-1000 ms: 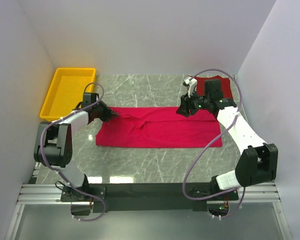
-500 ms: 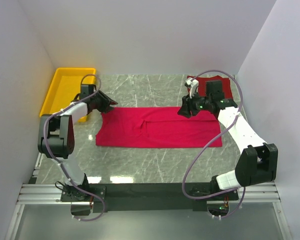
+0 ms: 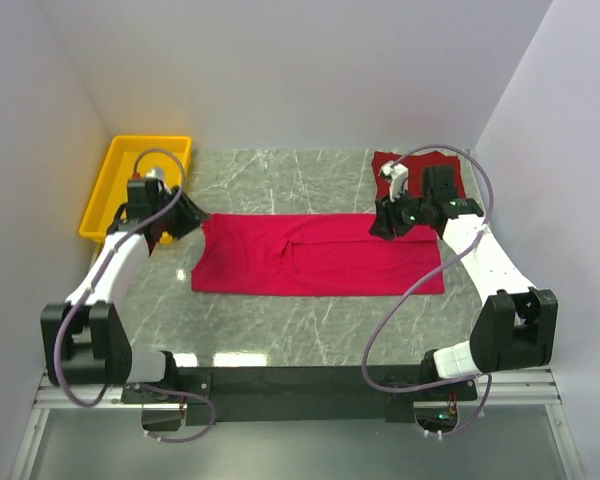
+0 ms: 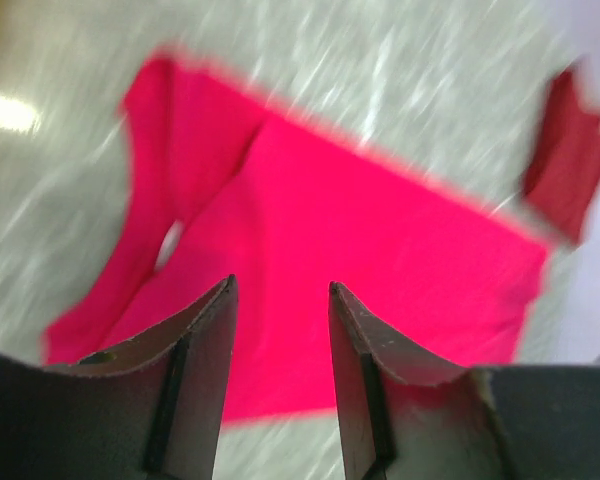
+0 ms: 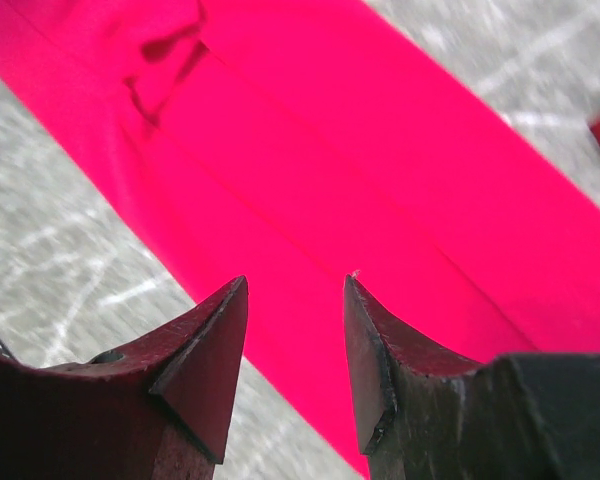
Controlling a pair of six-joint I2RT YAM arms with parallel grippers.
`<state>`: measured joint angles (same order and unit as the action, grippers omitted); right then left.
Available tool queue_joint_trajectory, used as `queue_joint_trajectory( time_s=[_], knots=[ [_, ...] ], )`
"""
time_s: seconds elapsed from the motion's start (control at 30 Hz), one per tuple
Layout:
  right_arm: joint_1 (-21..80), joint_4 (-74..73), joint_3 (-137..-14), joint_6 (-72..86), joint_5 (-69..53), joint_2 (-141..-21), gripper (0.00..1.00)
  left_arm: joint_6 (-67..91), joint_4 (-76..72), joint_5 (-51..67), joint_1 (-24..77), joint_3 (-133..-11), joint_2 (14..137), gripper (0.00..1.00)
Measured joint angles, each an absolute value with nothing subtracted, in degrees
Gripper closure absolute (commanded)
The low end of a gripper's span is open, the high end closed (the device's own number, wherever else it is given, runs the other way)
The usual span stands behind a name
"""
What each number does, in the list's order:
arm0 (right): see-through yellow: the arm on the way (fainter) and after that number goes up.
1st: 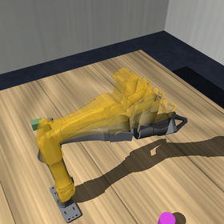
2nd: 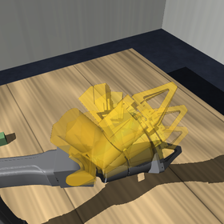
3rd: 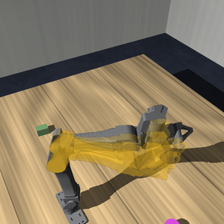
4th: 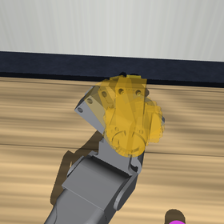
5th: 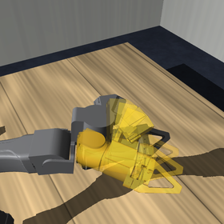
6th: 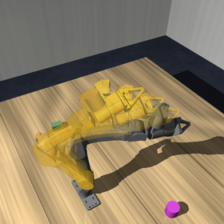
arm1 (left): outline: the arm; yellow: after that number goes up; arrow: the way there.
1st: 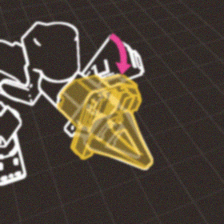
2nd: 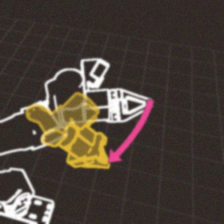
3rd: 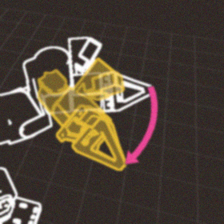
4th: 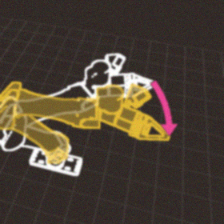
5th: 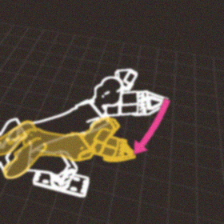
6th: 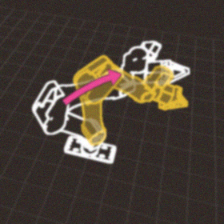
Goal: Fold and stack the t-shirts
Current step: Fold the tshirt
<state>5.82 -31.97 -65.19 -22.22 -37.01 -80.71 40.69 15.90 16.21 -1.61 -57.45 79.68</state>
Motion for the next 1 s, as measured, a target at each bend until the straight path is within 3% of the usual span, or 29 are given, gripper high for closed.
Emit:
queue_joint_trajectory(
  time_s=[0.33,1.0],
  knots=[
    [-3.92,-39.29,-61.56,-26.89,-30.85,-81.1,0.5,32.71,26.89,13.63,-1.52,-42.13,70.43,0.57],
    [-13.72,-42.04,-58.89,-29.85,-26.76,-87.29,0.5,28.29,28.1,9.13,-1.23,-43.18,81.38,0.58]
  ],
)
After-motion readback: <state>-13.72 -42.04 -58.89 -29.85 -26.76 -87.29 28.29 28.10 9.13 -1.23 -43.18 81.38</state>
